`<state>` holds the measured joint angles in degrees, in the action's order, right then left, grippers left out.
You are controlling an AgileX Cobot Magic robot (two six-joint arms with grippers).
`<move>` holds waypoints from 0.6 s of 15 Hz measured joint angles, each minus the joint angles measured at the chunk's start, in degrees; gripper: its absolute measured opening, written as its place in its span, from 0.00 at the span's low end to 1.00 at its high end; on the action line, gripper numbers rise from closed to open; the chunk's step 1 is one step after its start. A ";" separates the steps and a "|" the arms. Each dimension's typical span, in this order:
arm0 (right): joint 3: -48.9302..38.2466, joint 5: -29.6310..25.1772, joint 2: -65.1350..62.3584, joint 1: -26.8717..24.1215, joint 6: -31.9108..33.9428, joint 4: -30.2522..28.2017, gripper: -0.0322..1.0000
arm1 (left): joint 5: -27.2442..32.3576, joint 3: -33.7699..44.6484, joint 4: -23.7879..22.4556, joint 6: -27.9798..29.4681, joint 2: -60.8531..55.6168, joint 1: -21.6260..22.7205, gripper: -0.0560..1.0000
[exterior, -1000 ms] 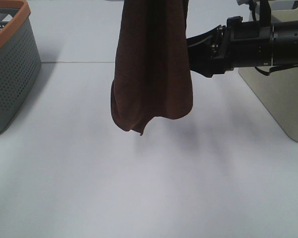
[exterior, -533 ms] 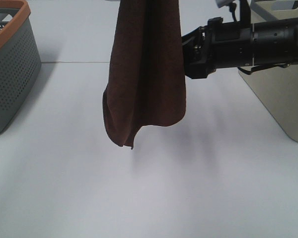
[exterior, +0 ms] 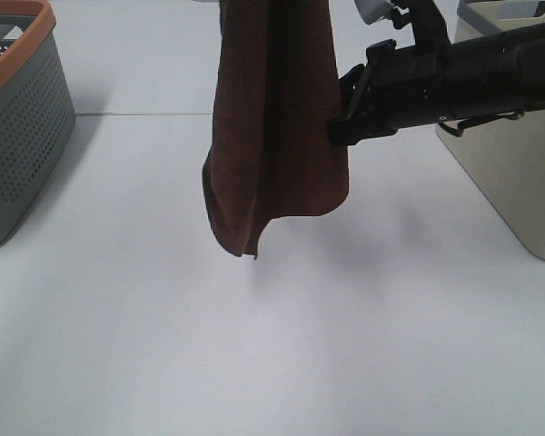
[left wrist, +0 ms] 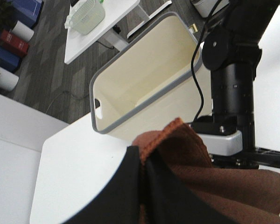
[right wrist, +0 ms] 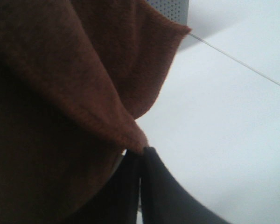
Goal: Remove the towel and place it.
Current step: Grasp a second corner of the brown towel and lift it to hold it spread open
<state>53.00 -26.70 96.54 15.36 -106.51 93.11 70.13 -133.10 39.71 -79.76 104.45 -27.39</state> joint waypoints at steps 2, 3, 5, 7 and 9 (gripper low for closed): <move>0.00 2.86 -4.87 0.00 12.26 -12.26 0.03 | 0.00 0.00 -7.10 2.52 0.00 0.46 0.06; 0.00 3.09 -6.25 0.00 16.04 -15.64 0.03 | 0.00 0.00 -9.80 3.55 0.00 0.46 0.06; 0.00 3.21 -8.14 0.00 22.23 -22.00 0.03 | 0.00 0.00 -14.44 6.19 0.00 0.46 0.06; 0.00 3.32 -9.45 0.00 26.59 -26.41 0.03 | -0.06 0.00 -16.56 7.79 0.00 0.46 0.06; 0.00 3.38 -10.26 0.00 28.25 -28.53 0.03 | -0.06 0.00 -17.65 8.25 0.00 0.46 0.06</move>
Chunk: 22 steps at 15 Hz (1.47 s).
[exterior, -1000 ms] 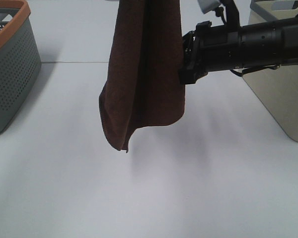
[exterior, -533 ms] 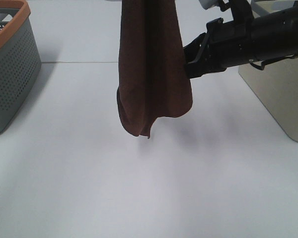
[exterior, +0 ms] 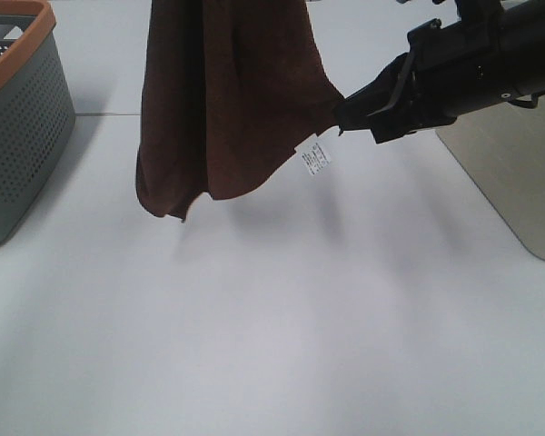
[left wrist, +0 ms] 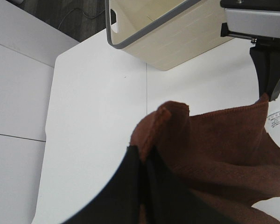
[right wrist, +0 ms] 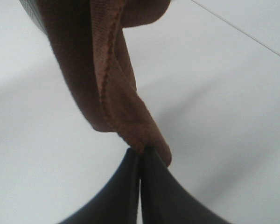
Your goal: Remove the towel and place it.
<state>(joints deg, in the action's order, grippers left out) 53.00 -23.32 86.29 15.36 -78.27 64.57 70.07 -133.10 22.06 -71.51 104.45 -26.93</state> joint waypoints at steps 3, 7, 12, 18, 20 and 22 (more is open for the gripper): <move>0.00 1.26 -2.06 0.00 1.66 -3.27 0.03 | 0.00 0.00 -3.15 2.41 0.80 0.00 0.06; 0.00 1.89 -3.32 0.00 4.01 -7.51 0.03 | 0.00 0.00 -3.90 9.85 5.44 0.00 0.06; 0.00 12.03 -3.32 0.00 4.98 -10.49 0.03 | -0.11 0.00 -10.49 27.67 9.45 0.00 0.06; 0.11 29.62 -3.32 0.00 5.10 -9.74 0.03 | -16.27 0.00 -14.04 38.16 12.32 0.17 0.06; 0.52 30.02 -3.32 0.00 5.27 -9.40 0.03 | -16.16 0.00 -12.72 38.85 12.32 0.17 0.06; 1.09 30.94 -2.75 0.00 6.07 -9.40 0.03 | -15.41 0.00 -13.81 39.94 12.38 0.17 0.06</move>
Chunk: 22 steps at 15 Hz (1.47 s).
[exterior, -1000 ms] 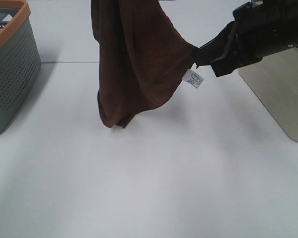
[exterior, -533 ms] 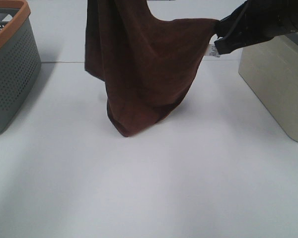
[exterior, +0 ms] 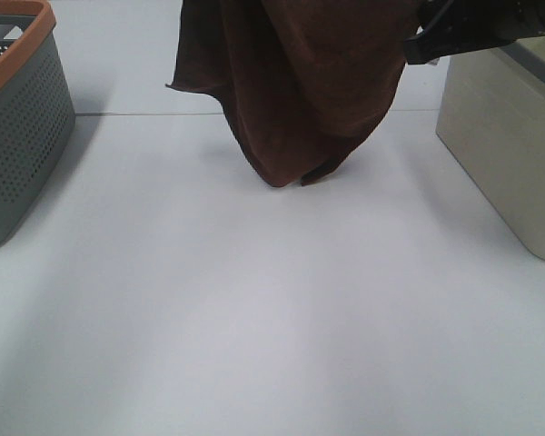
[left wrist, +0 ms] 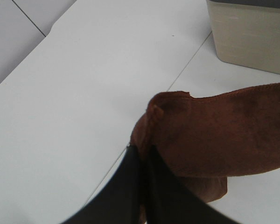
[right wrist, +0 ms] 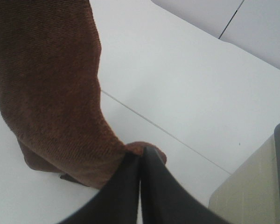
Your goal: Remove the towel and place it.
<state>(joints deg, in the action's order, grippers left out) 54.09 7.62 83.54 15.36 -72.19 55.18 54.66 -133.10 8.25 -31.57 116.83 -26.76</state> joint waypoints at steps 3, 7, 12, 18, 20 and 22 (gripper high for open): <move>4.70 0.40 4.47 0.00 0.23 0.11 0.03 | -2.46 0.00 -0.80 0.52 2.52 1.43 0.06; 18.62 0.97 15.87 0.00 0.23 -2.64 0.03 | -15.93 0.06 1.60 0.46 7.45 4.70 0.06; 32.14 4.87 25.61 0.00 0.17 -8.59 0.03 | -30.83 0.06 2.06 -0.46 12.15 4.76 0.06; 32.60 -0.23 28.88 -1.20 -0.52 -1.20 0.03 | -17.36 0.06 2.69 -1.78 14.44 4.81 0.06; 27.44 -4.64 27.67 -1.20 -0.74 0.00 0.03 | -6.42 0.06 4.47 -4.07 14.55 4.81 0.06; 23.03 -6.02 25.90 -1.20 -0.74 0.23 0.03 | 4.64 0.06 6.36 -6.76 14.55 4.81 0.06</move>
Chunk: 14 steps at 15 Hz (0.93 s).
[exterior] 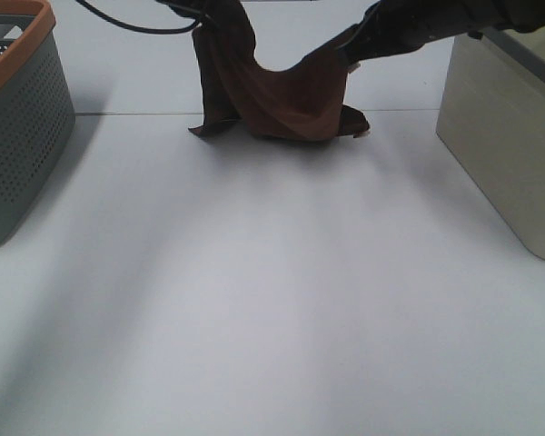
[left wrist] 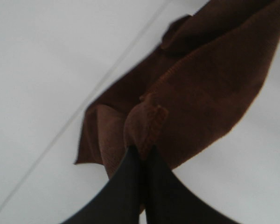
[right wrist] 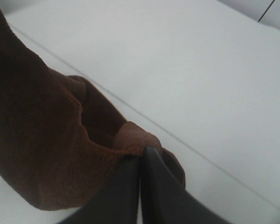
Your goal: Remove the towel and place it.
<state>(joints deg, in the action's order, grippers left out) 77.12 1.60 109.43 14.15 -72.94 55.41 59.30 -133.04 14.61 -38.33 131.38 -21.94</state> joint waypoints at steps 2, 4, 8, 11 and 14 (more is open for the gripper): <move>-5.79 -0.63 -3.15 0.00 0.00 0.00 0.03 | 8.02 0.00 1.38 -2.69 0.00 0.00 0.06; -10.03 -3.50 -6.07 0.00 0.00 0.06 0.03 | 9.74 0.52 2.52 -4.93 -0.06 0.00 0.06; -17.25 -16.50 -8.88 -1.15 2.41 -9.11 0.03 | 10.26 11.06 2.92 -7.56 0.06 0.00 0.06; -17.59 -26.36 -8.88 -5.96 16.33 -23.84 0.03 | 10.31 18.96 5.44 -7.68 0.17 0.00 0.06; -17.59 -34.61 -8.88 -7.28 25.15 -31.40 0.03 | 10.31 25.50 8.88 -10.43 -0.92 0.00 0.06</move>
<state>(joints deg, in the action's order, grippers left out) 59.53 -33.00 100.55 6.88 -47.78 24.01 69.61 -107.54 23.49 -48.76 130.46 -21.94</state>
